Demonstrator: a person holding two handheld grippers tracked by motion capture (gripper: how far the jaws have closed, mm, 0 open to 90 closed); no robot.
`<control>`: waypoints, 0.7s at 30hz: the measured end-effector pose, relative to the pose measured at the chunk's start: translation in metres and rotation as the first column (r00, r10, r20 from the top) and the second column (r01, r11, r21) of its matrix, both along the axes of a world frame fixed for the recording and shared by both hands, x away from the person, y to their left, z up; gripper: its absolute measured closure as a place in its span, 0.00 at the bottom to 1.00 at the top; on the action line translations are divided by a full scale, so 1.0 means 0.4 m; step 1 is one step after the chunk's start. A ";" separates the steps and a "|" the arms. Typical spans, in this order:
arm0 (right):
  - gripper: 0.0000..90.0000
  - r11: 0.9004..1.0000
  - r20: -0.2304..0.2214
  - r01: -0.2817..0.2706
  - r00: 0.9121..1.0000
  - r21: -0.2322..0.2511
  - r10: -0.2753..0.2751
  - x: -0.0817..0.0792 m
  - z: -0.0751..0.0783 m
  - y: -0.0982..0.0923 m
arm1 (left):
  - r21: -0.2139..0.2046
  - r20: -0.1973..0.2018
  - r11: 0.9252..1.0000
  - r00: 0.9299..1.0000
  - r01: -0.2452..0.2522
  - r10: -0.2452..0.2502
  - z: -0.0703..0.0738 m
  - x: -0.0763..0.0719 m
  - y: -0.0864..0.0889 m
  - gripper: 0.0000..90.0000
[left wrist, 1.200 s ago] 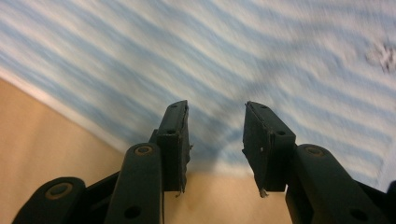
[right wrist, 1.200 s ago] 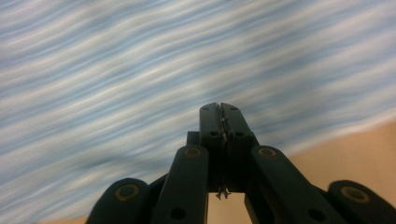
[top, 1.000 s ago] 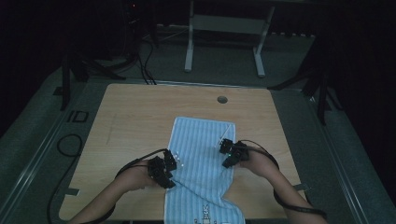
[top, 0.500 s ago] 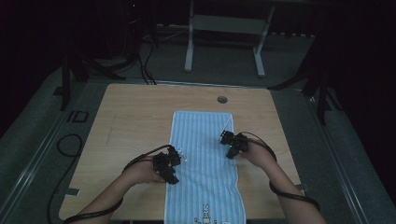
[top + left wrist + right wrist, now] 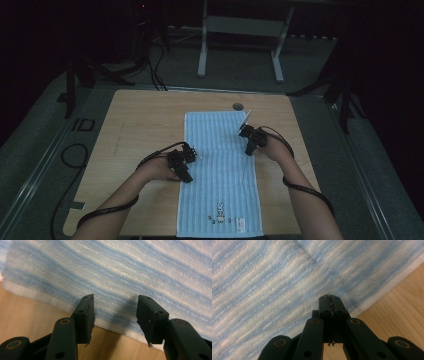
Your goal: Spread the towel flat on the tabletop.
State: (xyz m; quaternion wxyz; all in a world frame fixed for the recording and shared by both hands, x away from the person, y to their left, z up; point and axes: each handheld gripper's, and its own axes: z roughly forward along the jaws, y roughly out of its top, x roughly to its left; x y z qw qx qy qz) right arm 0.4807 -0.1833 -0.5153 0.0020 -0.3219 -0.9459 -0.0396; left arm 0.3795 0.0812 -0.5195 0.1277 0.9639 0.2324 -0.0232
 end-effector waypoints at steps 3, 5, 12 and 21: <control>0.93 1.000 0.002 0.004 1.000 -0.001 -0.004 -0.001 0.002 -0.002 | 0.008 0.007 1.000 1.000 0.003 -0.003 0.000 -0.005 -0.008 0.52; 0.90 1.000 0.002 -0.012 1.000 0.003 0.012 -0.011 0.007 0.001 | 0.008 0.004 1.000 1.000 0.005 -0.005 0.000 -0.018 -0.012 0.50; 0.98 0.990 0.023 -0.121 0.993 0.073 0.119 -0.100 0.059 0.013 | -0.063 0.033 0.998 0.999 0.030 -0.028 0.047 -0.067 0.008 0.53; 0.99 0.953 -0.025 -0.296 0.954 0.064 0.298 -0.263 0.038 0.019 | -0.038 0.020 0.998 0.999 0.050 -0.049 0.012 -0.102 0.017 0.53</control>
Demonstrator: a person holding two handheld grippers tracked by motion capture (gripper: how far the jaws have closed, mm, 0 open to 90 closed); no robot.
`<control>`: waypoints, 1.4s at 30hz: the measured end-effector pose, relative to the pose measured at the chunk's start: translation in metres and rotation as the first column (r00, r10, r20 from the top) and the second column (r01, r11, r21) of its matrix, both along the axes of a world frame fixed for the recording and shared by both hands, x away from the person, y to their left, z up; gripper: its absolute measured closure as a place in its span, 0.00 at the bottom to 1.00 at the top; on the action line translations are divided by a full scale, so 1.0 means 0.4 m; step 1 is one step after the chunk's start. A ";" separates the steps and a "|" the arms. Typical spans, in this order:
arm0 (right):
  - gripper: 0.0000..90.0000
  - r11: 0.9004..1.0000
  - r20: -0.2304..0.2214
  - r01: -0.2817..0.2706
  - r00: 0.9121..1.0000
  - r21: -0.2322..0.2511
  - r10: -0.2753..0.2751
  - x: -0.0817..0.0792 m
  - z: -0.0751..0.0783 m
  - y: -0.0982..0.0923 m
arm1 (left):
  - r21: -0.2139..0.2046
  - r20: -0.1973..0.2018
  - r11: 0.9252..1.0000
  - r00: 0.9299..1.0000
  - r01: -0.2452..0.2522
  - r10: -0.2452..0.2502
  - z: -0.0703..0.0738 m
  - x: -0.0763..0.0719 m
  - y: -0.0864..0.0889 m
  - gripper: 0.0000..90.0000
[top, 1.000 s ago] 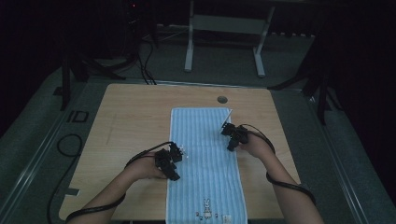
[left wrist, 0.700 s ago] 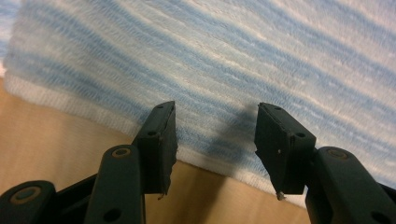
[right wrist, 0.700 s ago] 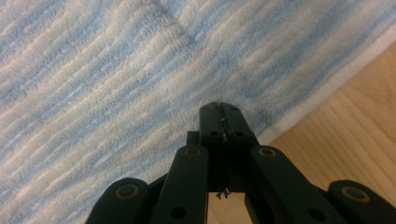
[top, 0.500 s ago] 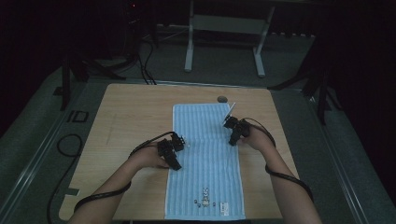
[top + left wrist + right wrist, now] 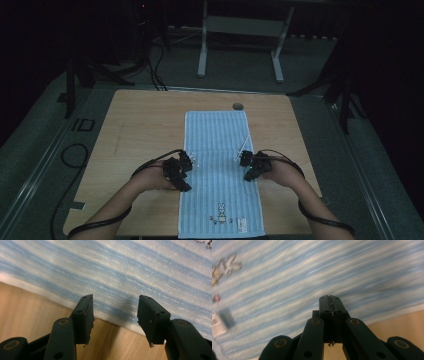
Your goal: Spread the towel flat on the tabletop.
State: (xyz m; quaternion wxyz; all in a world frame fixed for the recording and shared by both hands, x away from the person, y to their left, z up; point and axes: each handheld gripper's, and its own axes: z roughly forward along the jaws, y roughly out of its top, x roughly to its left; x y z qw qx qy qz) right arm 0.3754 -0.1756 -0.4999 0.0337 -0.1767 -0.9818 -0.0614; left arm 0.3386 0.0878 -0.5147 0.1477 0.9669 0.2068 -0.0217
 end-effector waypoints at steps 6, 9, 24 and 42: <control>0.99 1.000 -0.004 0.004 1.000 -0.018 -0.004 -0.045 -0.040 -0.021 | -0.003 -0.007 1.000 1.000 0.002 -0.002 -0.017 -0.006 0.003 0.52; 0.99 1.000 0.006 0.012 1.000 -0.007 -0.012 -0.055 -0.041 -0.025 | 0.005 -0.002 1.000 1.000 0.002 -0.002 -0.017 -0.009 0.003 0.52; 0.99 1.000 -0.013 -0.028 1.000 0.007 0.028 -0.137 -0.042 -0.030 | 0.048 0.001 0.997 0.999 0.052 -0.052 -0.015 -0.079 -0.004 0.52; 0.54 0.979 0.082 -0.200 0.977 0.031 0.197 -0.073 0.016 -0.043 | 0.052 0.039 0.997 0.997 0.061 -0.063 0.049 -0.019 -0.003 0.51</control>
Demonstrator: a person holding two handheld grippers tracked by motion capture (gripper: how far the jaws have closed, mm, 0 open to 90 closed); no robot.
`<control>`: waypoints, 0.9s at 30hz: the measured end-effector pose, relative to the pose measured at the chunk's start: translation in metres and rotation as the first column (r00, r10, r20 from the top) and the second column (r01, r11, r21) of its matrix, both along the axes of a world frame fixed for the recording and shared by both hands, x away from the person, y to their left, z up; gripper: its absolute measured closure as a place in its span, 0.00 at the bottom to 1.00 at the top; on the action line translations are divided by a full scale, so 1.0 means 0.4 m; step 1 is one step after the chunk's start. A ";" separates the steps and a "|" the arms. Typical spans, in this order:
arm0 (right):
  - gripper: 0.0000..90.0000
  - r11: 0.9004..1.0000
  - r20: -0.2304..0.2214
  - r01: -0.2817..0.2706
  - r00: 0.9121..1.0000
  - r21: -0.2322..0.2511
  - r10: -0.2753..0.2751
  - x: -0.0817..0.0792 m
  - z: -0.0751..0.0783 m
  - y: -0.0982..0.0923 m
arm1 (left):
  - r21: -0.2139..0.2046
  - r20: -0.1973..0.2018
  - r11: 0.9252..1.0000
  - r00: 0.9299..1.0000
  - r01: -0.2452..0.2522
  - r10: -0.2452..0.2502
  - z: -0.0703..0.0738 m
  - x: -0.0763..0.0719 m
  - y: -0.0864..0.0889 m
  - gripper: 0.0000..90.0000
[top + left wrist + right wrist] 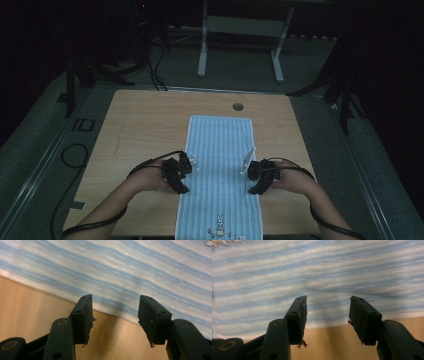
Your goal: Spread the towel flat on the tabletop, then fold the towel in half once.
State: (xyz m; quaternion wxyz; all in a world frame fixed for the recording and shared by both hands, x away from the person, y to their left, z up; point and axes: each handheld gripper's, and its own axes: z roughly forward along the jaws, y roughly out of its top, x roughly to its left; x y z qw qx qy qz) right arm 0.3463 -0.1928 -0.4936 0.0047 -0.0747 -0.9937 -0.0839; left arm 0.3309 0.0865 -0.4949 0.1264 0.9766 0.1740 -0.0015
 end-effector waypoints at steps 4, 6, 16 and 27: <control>0.54 0.999 -0.003 -0.030 1.000 -0.039 0.030 0.031 -0.001 0.006 | 0.043 0.012 0.999 1.000 -0.001 0.000 -0.004 0.035 -0.005 0.49; 0.55 0.997 -0.007 -0.033 0.999 -0.066 0.032 0.048 -0.006 0.009 | 0.066 0.011 0.998 1.000 -0.006 0.005 -0.005 0.049 -0.009 0.49; 0.63 0.995 -0.014 -0.017 1.000 -0.094 0.016 0.125 -0.020 0.010 | 0.062 0.025 0.997 0.999 -0.042 0.041 0.002 0.130 -0.005 0.46; 0.72 0.995 0.002 0.030 1.000 -0.098 -0.030 0.241 -0.033 0.017 | 0.013 0.068 0.997 0.995 -0.078 0.077 0.001 0.228 -0.020 0.44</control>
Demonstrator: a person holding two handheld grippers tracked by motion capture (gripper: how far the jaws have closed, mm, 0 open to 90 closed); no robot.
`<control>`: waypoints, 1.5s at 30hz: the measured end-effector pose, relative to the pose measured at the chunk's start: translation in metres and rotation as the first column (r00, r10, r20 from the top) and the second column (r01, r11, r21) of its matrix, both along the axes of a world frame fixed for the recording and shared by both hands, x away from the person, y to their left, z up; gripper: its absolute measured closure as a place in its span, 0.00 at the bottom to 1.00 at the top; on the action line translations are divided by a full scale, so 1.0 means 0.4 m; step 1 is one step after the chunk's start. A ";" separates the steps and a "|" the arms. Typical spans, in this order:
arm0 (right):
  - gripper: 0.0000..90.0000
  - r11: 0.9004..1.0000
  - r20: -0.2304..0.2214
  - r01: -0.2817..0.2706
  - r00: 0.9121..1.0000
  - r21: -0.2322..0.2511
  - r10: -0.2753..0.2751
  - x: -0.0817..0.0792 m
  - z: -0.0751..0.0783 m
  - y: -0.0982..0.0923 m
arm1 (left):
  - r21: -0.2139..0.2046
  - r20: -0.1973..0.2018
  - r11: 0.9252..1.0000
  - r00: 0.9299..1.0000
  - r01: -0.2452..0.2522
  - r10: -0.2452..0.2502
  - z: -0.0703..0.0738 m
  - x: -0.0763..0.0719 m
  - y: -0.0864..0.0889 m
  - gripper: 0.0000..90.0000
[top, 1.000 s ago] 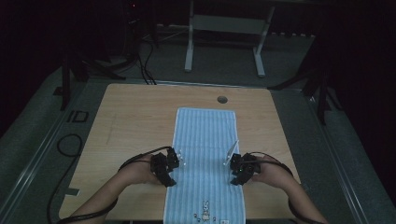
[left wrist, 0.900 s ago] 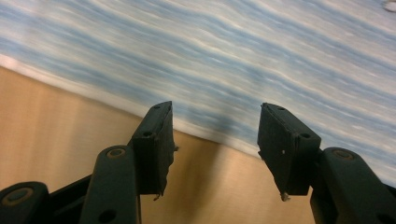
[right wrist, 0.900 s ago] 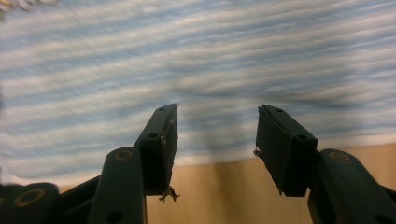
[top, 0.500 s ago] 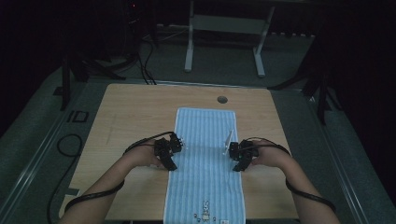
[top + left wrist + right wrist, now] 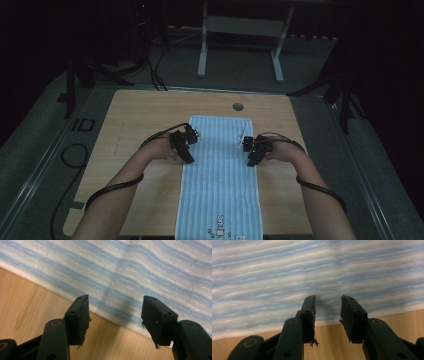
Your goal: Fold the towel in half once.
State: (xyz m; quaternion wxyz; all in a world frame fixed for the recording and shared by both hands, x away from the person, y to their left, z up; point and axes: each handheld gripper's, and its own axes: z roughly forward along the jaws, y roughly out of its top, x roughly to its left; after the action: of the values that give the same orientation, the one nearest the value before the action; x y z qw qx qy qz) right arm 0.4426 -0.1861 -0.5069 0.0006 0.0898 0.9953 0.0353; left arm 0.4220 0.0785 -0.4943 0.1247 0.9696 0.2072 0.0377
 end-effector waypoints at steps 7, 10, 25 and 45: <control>0.76 0.999 -0.017 -0.010 1.000 -0.033 0.010 0.021 -0.021 0.001 | 0.063 -0.029 0.998 0.999 0.027 -0.025 -0.053 0.023 -0.015 0.45; 0.83 0.999 -0.004 -0.036 0.999 -0.040 0.036 0.011 -0.021 0.002 | 0.059 -0.040 0.997 0.998 0.041 -0.039 -0.064 0.017 -0.014 0.49; 0.95 0.999 0.000 -0.040 0.999 -0.031 0.040 -0.021 0.019 0.005 | 0.015 -0.005 0.997 0.998 0.070 -0.070 0.002 -0.027 0.002 0.94; 0.96 0.997 0.158 -0.069 0.986 0.039 0.062 -0.073 0.175 0.016 | -0.050 0.135 0.998 0.991 0.031 -0.024 0.115 -0.070 0.060 0.93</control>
State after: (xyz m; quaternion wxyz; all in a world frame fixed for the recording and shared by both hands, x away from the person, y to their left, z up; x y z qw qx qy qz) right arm 0.4133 -0.1796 -0.4370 0.0756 0.0540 0.9936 0.0645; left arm 0.3940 0.1024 -0.4485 0.1641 0.9641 0.1857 0.0957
